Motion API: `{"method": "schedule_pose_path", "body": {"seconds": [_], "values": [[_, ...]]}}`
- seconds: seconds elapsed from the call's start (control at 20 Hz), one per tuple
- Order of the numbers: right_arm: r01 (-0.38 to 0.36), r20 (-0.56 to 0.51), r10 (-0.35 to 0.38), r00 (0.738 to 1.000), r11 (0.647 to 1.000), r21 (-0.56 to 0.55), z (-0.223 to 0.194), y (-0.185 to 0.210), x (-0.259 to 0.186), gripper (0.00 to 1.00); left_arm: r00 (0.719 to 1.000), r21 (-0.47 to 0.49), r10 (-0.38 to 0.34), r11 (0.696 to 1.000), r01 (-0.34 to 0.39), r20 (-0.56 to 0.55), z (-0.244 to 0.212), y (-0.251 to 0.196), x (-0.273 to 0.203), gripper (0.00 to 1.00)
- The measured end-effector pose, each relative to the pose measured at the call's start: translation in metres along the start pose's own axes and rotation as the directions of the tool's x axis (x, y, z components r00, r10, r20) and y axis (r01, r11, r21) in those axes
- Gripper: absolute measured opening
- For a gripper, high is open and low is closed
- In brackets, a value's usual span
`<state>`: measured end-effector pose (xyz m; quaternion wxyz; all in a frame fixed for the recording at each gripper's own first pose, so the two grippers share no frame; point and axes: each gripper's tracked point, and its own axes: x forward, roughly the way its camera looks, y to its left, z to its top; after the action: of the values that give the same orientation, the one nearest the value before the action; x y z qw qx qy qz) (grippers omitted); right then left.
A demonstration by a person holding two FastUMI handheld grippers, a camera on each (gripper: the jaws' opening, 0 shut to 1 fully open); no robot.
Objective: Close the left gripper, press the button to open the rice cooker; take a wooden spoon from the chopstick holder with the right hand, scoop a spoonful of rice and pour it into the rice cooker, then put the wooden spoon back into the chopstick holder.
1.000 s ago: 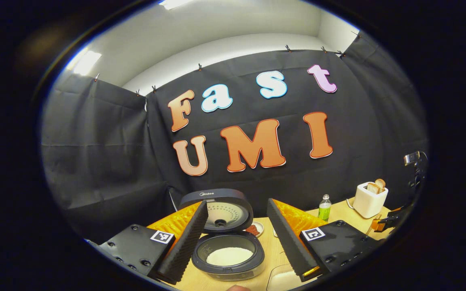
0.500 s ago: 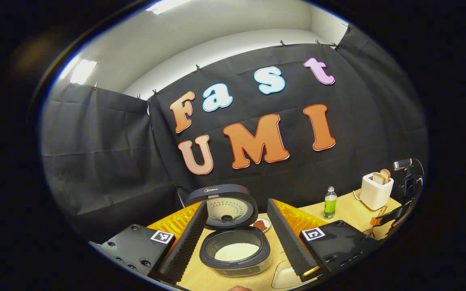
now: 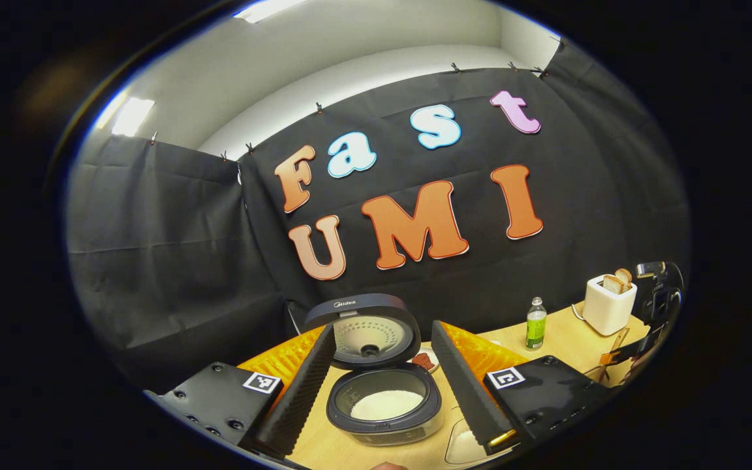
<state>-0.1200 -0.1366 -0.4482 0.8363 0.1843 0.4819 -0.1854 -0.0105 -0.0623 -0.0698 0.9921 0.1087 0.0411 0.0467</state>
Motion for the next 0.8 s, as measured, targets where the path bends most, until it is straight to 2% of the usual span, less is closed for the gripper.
{"method": "schedule_pose_path", "body": {"seconds": [0.4,0.8], "values": [[0.02,0.045,-0.021,0.999,1.0,0.021,-0.017,0.003,-0.033,0.15,0.998,-0.018,-0.058,0.998,0.058,0.006,-0.008,0.001,0.004,0.91],[0.033,0.045,-0.034,0.998,0.999,0.029,-0.012,0.01,-0.026,0.1,0.995,-0.007,-0.101,0.995,0.101,0.014,-0.009,0.002,0.005,0.91]]}}
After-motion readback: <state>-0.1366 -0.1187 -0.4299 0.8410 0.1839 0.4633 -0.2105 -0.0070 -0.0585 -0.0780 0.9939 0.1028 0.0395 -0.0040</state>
